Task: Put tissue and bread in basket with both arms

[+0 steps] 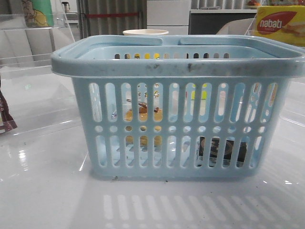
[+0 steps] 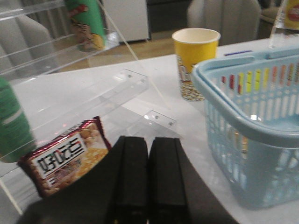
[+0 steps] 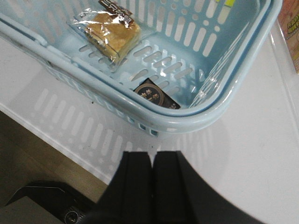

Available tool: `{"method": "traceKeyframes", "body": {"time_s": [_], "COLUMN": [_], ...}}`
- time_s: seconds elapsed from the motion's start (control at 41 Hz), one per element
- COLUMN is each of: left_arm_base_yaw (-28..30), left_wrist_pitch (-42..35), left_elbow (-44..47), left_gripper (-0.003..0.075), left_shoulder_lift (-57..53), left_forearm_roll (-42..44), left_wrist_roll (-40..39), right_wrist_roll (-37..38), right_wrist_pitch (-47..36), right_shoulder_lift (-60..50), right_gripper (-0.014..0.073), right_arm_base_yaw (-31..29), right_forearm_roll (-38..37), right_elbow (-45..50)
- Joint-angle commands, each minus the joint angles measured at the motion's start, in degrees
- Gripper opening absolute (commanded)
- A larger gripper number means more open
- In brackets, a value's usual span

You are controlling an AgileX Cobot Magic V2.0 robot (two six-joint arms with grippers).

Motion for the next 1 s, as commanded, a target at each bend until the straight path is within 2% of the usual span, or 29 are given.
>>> {"method": "traceKeyframes", "body": {"time_s": [0.0, 0.146, 0.341, 0.976], "left_arm_base_yaw": [4.3, 9.97, 12.23, 10.44], "left_wrist_pitch": [-10.58, -20.1, -29.2, -30.57], "left_elbow": [5.57, 17.16, 25.82, 25.69], "left_gripper": [0.0093, 0.0093, 0.0093, 0.0093], "left_shoulder_lift": [-4.11, -10.09, -14.32, -14.81], "left_forearm_roll": [0.26, -2.35, -5.28, -3.56], "left_wrist_roll": [0.08, 0.08, 0.08, 0.08], "right_wrist_roll": [-0.31, -0.31, -0.31, -0.31], "right_wrist_pitch": [-3.42, -3.42, -3.42, -3.4], "right_shoulder_lift": [-0.45, -0.45, -0.45, -0.45], "right_gripper": [0.0027, 0.0027, 0.0027, 0.0027], "right_arm_base_yaw": [-0.12, -0.12, -0.12, -0.12], "right_forearm_roll": [-0.29, -0.29, -0.29, -0.29], "right_elbow": [-1.39, -1.39, -1.39, -1.39]}}
